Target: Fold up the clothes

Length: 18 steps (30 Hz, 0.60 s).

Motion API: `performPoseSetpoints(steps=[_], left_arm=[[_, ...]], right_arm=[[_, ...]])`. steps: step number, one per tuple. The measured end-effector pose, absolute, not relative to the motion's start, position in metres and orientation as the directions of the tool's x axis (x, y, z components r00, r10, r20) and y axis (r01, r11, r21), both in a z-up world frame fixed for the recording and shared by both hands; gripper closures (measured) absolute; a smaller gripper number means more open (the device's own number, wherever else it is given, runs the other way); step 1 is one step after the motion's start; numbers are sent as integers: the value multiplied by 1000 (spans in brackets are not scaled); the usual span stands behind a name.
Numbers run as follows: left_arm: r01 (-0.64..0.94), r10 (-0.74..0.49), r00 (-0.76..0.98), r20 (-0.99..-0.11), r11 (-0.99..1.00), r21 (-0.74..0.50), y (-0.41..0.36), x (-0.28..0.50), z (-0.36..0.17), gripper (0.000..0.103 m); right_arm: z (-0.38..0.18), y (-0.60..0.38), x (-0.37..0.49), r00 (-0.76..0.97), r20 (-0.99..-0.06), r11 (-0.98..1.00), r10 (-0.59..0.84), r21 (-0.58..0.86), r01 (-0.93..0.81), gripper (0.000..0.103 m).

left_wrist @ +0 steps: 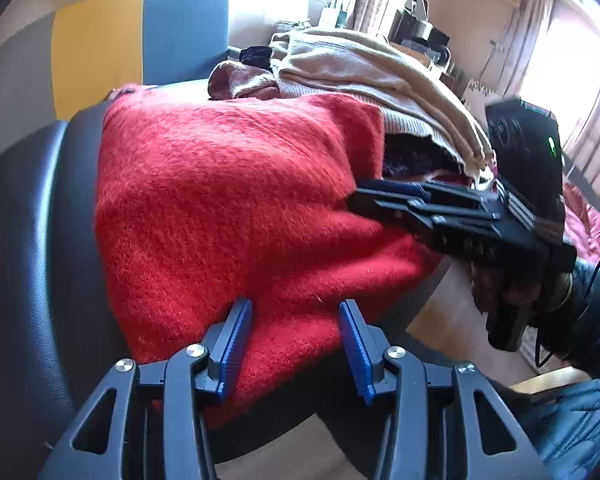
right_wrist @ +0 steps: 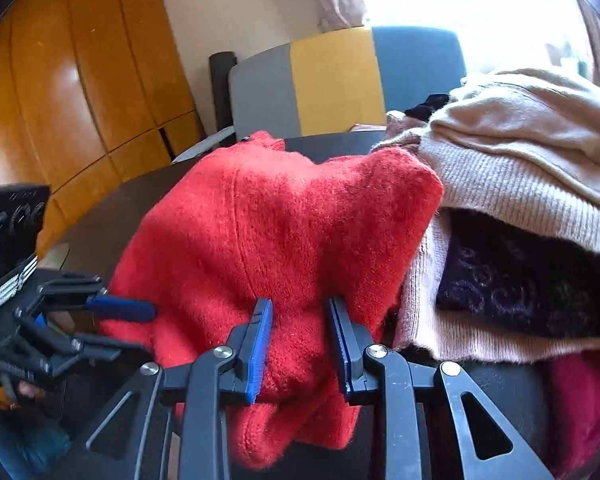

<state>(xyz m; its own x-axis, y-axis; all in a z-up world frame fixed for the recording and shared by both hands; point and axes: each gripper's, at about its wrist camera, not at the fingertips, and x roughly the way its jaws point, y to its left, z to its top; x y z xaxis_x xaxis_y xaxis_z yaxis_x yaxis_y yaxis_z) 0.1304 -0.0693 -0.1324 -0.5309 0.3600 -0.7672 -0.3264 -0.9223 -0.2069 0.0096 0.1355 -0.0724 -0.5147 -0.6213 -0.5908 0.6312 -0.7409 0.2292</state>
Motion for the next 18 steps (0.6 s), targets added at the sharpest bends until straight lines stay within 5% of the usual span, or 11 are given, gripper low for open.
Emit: performPoseSetpoints(steps=[6, 13, 18], left_arm=[[-246, 374, -583, -721, -927, -282, -94, 128, -108, 60], [-33, 238, -756, -609, -944, -328, -129, 86, -60, 57], [106, 170, -761, -627, -920, -378, -130, 36, -62, 56]], right_arm=[[-40, 137, -4, -463, -655, -746, -597, 243, 620, 72], [29, 137, -30, -586, -536, -793, -607, 363, 489, 64], [21, 101, -68, -621, -521, -800, -585, 499, 334, 57]])
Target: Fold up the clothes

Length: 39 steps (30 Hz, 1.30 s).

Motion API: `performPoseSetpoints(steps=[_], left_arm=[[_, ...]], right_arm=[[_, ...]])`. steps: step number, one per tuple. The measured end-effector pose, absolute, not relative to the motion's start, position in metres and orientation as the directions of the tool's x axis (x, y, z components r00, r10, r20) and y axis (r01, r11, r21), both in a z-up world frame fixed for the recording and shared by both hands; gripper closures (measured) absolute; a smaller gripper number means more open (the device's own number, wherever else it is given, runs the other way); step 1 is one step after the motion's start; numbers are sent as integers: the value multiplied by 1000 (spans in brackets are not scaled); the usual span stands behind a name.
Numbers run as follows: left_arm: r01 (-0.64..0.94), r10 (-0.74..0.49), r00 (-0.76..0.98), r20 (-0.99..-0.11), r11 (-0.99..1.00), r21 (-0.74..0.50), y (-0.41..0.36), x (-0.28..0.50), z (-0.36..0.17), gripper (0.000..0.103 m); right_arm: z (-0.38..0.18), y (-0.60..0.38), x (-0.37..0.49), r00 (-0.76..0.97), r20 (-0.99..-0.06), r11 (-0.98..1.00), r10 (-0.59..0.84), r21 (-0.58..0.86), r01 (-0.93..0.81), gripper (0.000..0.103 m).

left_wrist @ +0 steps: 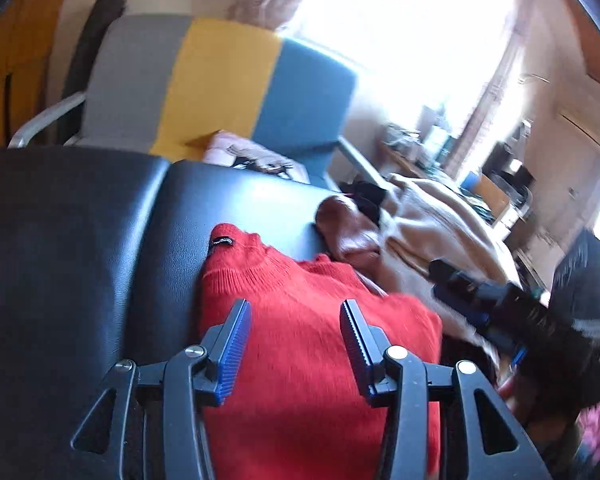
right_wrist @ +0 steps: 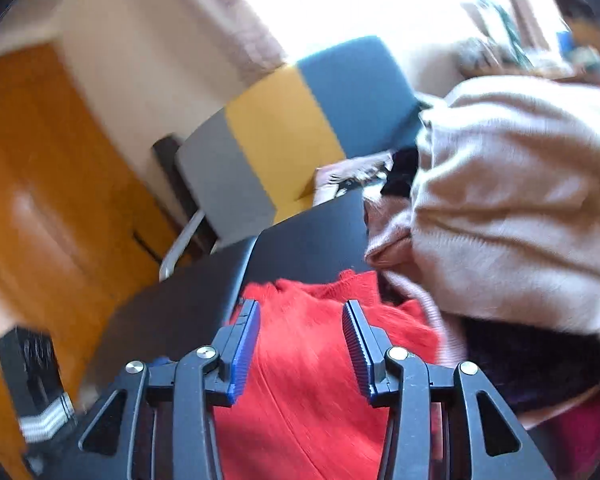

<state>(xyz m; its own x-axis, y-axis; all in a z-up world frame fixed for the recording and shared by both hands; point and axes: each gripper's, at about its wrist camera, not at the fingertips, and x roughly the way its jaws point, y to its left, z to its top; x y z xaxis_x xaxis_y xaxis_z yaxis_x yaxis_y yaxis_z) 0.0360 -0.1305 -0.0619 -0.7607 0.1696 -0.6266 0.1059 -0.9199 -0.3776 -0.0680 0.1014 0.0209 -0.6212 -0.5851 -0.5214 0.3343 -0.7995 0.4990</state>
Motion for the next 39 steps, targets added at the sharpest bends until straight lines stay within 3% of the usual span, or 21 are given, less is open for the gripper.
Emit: performPoseSetpoints(steps=[3, 7, 10, 12, 15, 29, 39], left_arm=[[132, 132, -726, -674, -936, -325, -119, 8, -81, 56], [106, 101, -689, -718, -966, -237, -104, -12, -123, 56], [80, 98, -713, -694, -972, -220, -103, -11, -134, 55], [70, 102, -730, -676, -972, -223, -105, -11, -138, 55], [97, 104, -726, -680, -963, -251, -119, -24, -141, 55], [163, 22, -727, -687, -966, -203, -161, -51, -142, 55], [162, 19, -725, -688, -967, -198, -162, 20, -138, 55]], right_arm=[[-2, 84, -87, -636, -556, -825, -535, 507, 250, 55], [-48, 83, -109, -629, -658, -897, -415, 410, 164, 53], [-60, 87, -118, -607, -666, -886, -433, 436, 154, 50], [-59, 72, -120, -597, -685, -904, -417, 383, 193, 33], [-58, 38, -126, -581, -719, -923, -383, 276, 267, 20], [-63, -31, -177, -531, -731, -892, -429, 249, 378, 17], [-61, -23, -118, -468, -718, -845, -516, 334, 419, 13]])
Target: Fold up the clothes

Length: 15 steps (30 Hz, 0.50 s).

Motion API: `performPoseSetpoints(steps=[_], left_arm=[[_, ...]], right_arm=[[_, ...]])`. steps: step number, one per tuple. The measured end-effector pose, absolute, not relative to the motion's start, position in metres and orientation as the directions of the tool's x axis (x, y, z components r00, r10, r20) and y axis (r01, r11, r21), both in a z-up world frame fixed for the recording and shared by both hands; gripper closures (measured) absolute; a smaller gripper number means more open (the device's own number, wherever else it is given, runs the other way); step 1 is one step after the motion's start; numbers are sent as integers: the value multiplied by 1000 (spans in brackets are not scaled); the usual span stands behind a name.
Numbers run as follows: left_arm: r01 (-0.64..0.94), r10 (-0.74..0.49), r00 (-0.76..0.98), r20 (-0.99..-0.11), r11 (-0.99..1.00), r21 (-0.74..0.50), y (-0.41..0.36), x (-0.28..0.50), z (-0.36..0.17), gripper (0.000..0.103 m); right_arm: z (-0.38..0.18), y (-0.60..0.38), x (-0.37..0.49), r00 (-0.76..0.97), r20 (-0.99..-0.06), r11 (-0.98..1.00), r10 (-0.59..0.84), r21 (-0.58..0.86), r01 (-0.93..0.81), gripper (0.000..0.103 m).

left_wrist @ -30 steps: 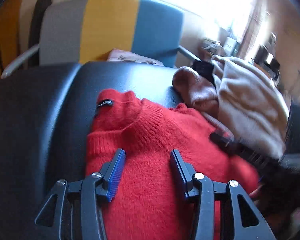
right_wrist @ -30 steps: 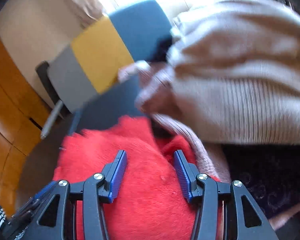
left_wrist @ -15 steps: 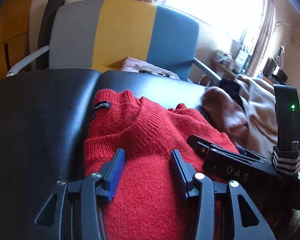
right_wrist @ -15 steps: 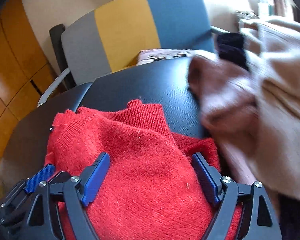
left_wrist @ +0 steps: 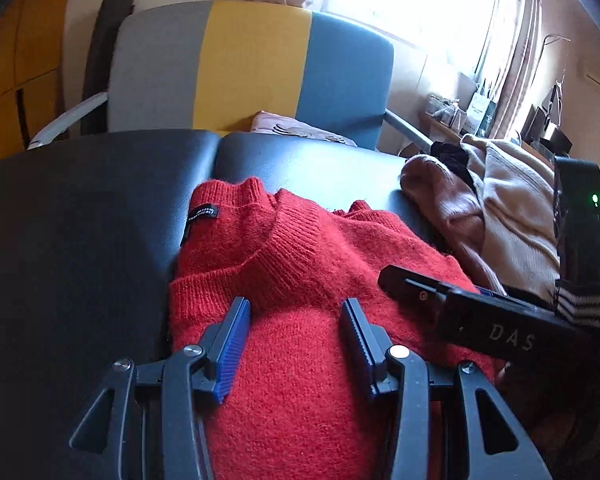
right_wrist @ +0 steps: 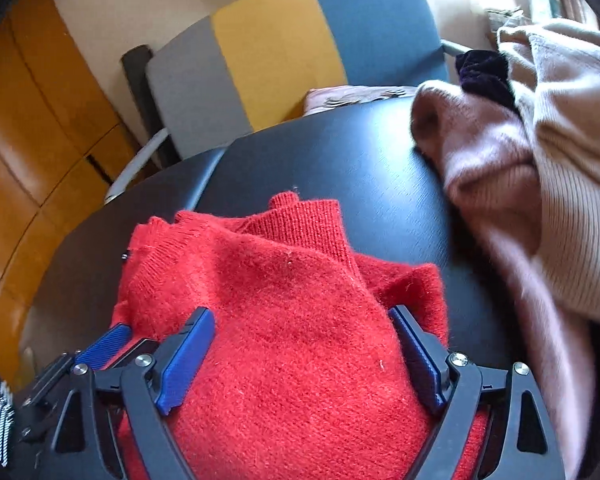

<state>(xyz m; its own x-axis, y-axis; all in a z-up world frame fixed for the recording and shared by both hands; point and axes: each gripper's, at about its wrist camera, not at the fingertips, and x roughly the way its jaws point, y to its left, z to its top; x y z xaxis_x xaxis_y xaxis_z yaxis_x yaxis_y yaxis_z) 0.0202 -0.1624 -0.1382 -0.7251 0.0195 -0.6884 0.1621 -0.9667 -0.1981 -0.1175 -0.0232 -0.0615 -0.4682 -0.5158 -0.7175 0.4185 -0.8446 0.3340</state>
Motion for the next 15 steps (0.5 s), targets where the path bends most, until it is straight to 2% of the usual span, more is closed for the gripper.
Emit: performPoseSetpoints(steps=[4, 8, 12, 15], left_arm=[[163, 37, -729, -684, -961, -225, -171, 43, -132, 54], [165, 61, -752, -657, -947, -276, -185, 63, -119, 49], [201, 119, -751, -649, -895, -398, -214, 79, -123, 47], [215, 181, -748, -638, -844, -492, -234, 91, -135, 46]], right_arm=[[-57, -22, -98, -445, -693, -811, -568, 377, 448, 13], [-38, -1, -91, -418, -617, -739, -667, 481, 471, 13], [-18, 26, -82, -403, -556, -682, -727, 512, 522, 7], [-23, 45, -77, -347, -565, -651, -748, 526, 547, 1]])
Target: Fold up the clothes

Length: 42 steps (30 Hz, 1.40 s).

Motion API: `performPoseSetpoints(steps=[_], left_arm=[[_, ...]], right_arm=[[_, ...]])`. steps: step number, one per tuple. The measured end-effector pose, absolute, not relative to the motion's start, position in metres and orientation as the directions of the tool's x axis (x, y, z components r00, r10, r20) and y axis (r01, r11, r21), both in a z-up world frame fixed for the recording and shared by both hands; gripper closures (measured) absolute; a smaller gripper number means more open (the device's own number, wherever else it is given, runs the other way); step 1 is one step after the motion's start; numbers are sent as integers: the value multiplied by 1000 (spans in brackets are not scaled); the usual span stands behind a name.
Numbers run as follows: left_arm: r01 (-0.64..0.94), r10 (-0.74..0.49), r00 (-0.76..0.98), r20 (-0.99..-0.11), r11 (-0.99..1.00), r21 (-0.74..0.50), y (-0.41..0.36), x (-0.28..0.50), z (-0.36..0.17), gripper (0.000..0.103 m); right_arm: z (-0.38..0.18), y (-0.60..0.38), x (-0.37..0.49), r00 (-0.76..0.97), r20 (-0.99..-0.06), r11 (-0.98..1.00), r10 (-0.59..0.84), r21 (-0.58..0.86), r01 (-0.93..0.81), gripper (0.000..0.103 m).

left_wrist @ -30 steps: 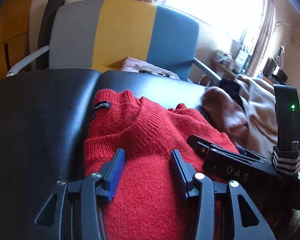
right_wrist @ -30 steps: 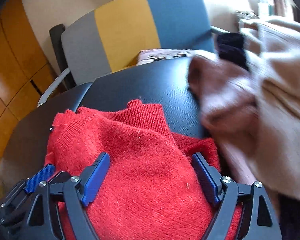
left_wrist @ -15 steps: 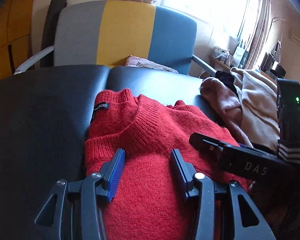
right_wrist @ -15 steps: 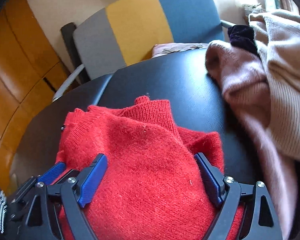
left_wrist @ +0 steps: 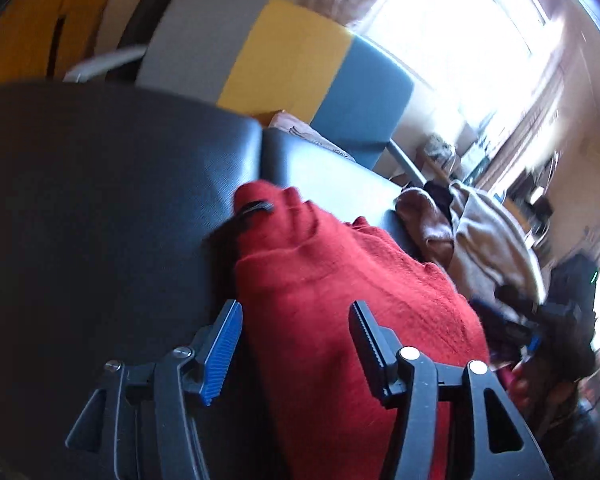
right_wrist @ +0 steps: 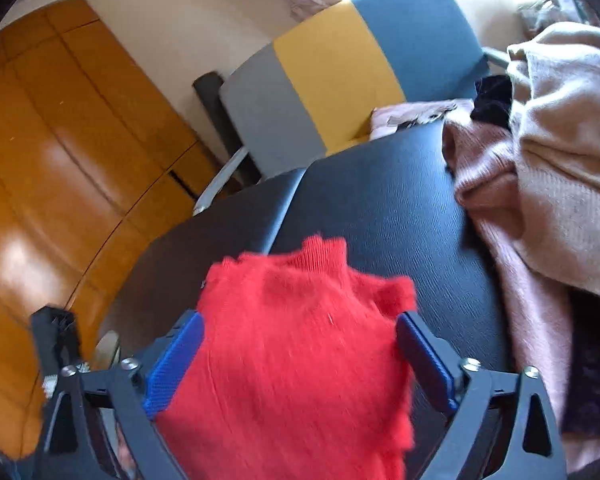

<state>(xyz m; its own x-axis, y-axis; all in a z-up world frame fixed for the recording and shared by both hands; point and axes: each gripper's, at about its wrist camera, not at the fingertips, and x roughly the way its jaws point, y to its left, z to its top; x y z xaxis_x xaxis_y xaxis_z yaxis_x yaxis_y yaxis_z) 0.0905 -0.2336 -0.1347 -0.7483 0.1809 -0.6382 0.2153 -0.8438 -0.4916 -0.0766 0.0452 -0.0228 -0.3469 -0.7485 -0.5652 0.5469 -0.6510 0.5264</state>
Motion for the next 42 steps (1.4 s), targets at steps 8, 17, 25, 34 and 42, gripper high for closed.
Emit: performPoseSetpoints(steps=[8, 17, 25, 34, 42], left_arm=[[191, 283, -738, -612, -783, -592, -245, 86, -156, 39], [145, 355, -704, -615, -776, -614, -224, 46, -170, 28], [119, 351, -731, -586, -779, -615, -234, 79, -153, 64], [375, 67, -818, -572, -691, -618, -340, 228, -129, 64], [634, -332, -767, -549, -525, -568, -443, 393, -94, 64]], right_arm=[[-74, 46, -83, -154, -602, -582, -783, 624, 522, 1], [-84, 14, -89, -107, -602, -533, -791, 593, 604, 1], [-83, -3, -74, -82, -607, -521, -790, 596, 611, 39], [-72, -161, -20, 188, -607, -302, -772, 611, 732, 46], [-49, -384, 83, 471, -584, 46, -662, 595, 803, 47]])
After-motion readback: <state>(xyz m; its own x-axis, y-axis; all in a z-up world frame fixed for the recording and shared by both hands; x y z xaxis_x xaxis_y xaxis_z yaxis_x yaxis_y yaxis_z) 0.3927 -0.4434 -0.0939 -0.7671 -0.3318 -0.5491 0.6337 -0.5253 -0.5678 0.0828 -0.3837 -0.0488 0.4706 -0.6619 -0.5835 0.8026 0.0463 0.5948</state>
